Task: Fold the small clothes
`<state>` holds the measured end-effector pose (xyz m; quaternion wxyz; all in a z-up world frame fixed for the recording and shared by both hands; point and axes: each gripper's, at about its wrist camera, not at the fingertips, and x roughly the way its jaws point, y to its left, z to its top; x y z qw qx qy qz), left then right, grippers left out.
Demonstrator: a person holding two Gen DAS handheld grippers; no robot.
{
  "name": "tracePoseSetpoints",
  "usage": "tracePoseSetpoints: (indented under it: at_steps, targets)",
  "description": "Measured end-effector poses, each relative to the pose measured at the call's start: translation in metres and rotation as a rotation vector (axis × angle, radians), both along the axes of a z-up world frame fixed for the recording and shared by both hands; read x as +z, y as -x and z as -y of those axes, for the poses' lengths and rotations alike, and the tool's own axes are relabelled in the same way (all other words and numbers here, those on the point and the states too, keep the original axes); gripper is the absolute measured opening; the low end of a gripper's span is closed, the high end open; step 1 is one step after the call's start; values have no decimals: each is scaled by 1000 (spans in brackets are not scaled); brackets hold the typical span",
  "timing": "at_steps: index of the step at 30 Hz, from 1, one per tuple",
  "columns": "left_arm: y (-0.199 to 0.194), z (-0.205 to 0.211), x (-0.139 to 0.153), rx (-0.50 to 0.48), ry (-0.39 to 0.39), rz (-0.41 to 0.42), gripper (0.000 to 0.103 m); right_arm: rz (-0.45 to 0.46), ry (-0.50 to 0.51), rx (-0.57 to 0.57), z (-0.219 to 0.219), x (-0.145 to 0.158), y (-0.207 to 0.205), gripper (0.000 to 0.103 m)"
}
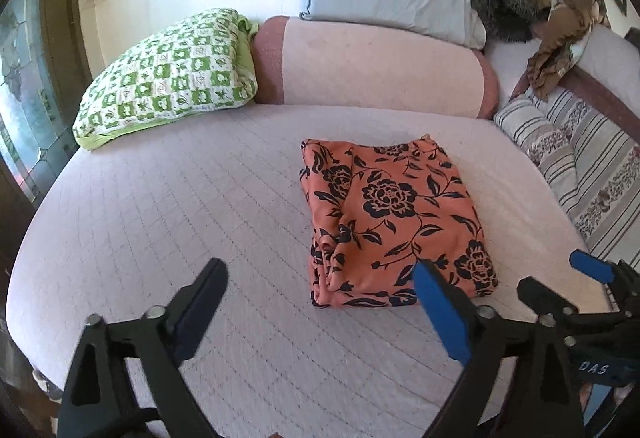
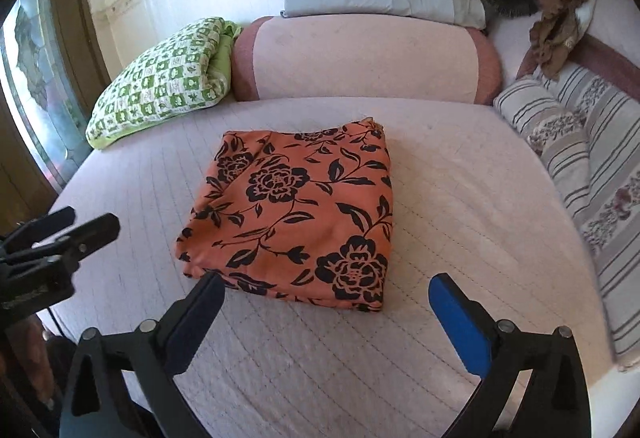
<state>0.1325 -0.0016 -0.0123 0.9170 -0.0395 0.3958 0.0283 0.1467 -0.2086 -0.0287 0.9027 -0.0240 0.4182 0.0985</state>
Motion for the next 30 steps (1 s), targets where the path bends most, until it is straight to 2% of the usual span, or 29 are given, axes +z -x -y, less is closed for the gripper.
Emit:
tracePoseSetpoints:
  at_steps: [7, 12, 15, 30]
  targets:
    - [9, 3, 0, 18, -3, -32, 101, -53, 38, 11, -2, -6, 12, 103]
    - [13, 5, 5, -1, 24, -12, 101, -45, 50, 21, -2, -4, 17, 103]
    - [13, 7, 8, 2, 10, 0, 101, -31, 48, 25, 0, 2, 15, 103]
    - [-10, 19, 6, -41, -6, -26, 101, -20, 47, 29, -2, 6, 3, 103]
